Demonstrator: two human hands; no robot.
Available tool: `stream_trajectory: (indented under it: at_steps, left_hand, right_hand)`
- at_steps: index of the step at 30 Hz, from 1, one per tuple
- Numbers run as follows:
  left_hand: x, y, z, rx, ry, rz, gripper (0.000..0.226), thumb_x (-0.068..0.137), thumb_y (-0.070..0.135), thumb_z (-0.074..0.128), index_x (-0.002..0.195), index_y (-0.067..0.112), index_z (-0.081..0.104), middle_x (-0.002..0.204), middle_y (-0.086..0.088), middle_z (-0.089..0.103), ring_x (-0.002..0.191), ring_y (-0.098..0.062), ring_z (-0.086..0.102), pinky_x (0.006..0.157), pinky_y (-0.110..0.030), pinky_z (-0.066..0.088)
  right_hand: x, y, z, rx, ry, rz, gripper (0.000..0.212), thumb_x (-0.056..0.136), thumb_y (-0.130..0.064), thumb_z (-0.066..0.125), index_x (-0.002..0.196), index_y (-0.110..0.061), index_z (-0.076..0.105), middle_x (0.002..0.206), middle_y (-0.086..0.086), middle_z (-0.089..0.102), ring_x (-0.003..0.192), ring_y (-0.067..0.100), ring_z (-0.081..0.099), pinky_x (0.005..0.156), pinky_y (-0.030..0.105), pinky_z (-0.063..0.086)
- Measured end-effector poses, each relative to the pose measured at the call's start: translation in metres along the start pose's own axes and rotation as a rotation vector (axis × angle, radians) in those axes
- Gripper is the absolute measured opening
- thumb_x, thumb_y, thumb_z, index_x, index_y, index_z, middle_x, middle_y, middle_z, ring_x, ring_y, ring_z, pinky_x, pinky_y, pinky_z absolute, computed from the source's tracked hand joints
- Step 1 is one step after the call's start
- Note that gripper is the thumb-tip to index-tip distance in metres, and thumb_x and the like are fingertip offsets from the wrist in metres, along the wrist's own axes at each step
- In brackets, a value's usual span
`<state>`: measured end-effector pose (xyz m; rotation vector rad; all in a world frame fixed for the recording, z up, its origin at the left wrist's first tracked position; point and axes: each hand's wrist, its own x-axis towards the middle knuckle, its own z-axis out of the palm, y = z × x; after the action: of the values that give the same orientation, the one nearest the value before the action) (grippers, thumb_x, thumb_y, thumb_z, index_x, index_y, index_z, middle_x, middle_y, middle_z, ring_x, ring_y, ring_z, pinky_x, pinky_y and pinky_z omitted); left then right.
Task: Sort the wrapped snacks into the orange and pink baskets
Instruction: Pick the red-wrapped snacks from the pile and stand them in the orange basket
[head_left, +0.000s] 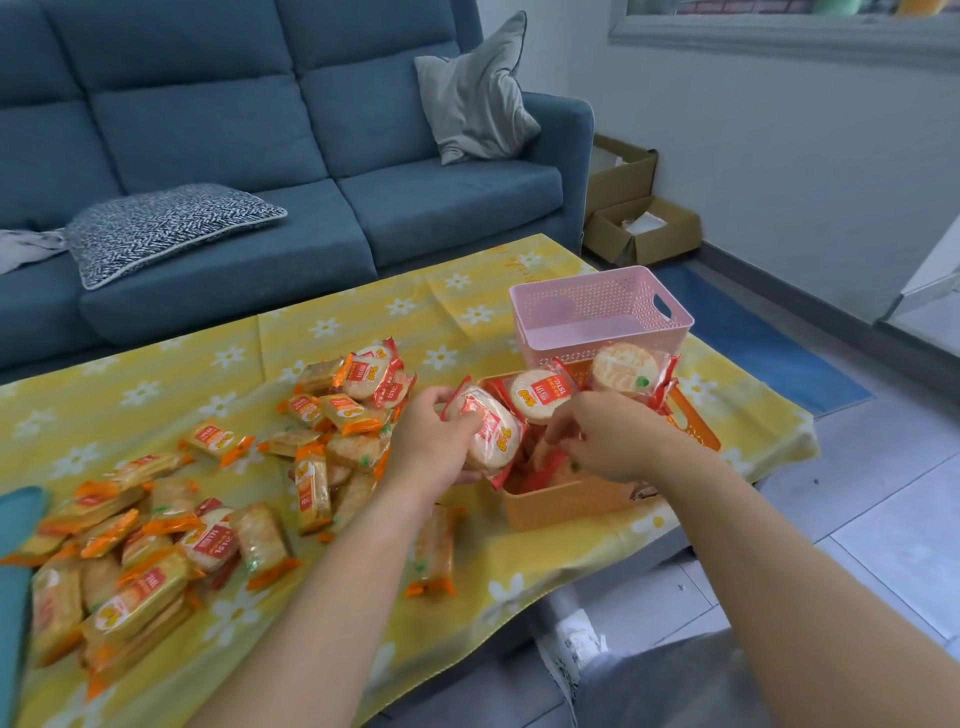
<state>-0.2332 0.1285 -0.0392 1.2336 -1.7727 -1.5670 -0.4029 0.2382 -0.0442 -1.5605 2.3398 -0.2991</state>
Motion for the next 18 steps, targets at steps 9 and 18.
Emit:
stream_trajectory:
  at_steps: [9, 18]
  left_hand:
    - [0.0, -0.004, 0.021, 0.397, 0.17, 0.149, 0.02, 0.087, 0.03, 0.063, 0.104, 0.033, 0.053, 0.097, 0.007, 0.068, 0.093, -0.022, 0.065, 0.082, -0.04, 0.055]
    - [-0.017, -0.012, 0.041, 0.746, 0.284, 0.331, 0.05, 0.093, 0.027, 0.057, 0.137, 0.025, 0.035, 0.131, -0.001, 0.055, 0.104, -0.029, 0.063, 0.069, -0.038, 0.048]
  right_hand:
    - [-0.014, 0.031, -0.034, 0.716, 0.306, 0.228, 0.023, 0.1, -0.006, 0.054, 0.099, -0.017, 0.074, 0.095, 0.011, 0.067, 0.082, 0.024, 0.066, 0.07, 0.037, 0.059]
    - [-0.012, 0.006, -0.014, 0.838, 0.156, 0.3, 0.025, 0.1, -0.002, 0.049, 0.116, -0.003, 0.069, 0.094, 0.021, 0.073, 0.087, 0.034, 0.075, 0.079, 0.043, 0.064]
